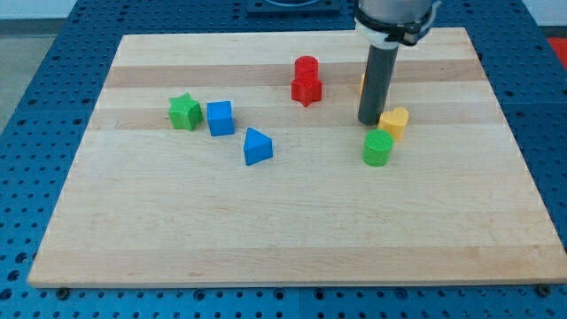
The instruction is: Push green circle below the red star
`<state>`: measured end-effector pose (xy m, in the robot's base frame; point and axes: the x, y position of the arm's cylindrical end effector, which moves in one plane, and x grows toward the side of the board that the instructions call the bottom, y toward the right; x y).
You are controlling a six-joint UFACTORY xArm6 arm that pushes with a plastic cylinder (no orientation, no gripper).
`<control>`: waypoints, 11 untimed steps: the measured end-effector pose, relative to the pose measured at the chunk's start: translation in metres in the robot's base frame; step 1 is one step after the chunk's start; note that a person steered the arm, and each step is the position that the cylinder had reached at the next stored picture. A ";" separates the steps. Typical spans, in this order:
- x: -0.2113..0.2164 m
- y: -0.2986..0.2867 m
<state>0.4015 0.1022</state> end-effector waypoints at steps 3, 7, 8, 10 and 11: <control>0.069 -0.040; 0.070 0.000; 0.066 0.004; 0.036 0.028; 0.030 0.011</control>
<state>0.4318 0.1131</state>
